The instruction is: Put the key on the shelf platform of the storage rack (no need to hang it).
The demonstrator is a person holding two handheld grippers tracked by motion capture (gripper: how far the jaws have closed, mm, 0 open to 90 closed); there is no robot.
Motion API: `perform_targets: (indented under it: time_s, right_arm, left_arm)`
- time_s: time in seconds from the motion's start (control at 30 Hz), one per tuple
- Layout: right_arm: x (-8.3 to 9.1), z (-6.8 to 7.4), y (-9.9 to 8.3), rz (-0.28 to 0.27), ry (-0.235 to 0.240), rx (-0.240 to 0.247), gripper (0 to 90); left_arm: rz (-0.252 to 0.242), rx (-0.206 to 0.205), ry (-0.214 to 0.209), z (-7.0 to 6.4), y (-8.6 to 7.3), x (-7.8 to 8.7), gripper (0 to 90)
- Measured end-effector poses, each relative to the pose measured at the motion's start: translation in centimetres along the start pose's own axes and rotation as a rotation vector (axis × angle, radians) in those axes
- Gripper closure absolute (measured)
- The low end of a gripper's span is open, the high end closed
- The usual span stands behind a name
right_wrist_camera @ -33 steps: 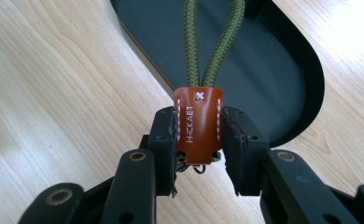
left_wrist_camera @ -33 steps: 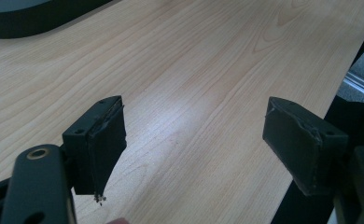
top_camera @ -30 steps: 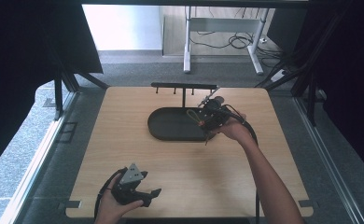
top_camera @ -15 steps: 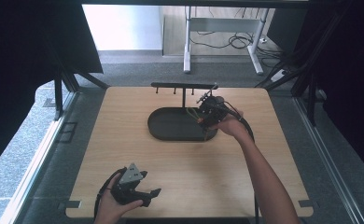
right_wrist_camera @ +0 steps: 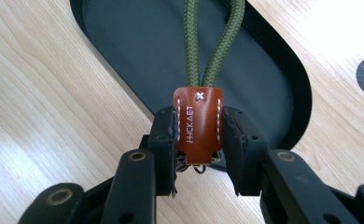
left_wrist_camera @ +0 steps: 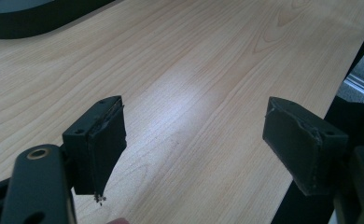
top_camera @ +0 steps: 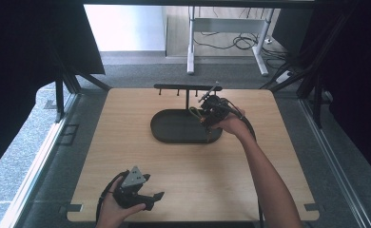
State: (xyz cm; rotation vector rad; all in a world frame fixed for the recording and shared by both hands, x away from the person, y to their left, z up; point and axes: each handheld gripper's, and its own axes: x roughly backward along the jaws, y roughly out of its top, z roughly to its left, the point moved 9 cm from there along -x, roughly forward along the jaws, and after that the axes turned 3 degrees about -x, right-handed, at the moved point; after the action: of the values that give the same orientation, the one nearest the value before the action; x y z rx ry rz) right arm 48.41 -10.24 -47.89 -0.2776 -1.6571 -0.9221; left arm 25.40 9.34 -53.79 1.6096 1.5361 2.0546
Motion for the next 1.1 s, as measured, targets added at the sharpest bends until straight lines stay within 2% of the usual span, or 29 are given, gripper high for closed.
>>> perform_targets:
  time_s: [0.17,0.57,0.8,1.1]
  right_arm:
    - [-0.3,-0.4,0.6,0.001,-0.010,0.011,66.4]
    - [-1.7,-1.3,1.6,-0.010,-0.029,-0.008,66.4]
    - [-3.1,-1.6,1.2,-0.004,-0.030,-0.023,66.2]
    - [-4.1,-2.1,0.4,-0.009,-0.041,-0.038,65.8]
  left_arm:
    - [0.002,-0.001,0.000,0.1,-0.1,0.0,21.9]
    - [0.000,0.003,0.000,0.2,-0.1,0.1,21.9]
    - [-0.001,0.005,0.000,0.2,-0.1,0.0,21.9]
    - [0.003,0.002,-0.001,0.2,-0.1,-0.1,21.9]
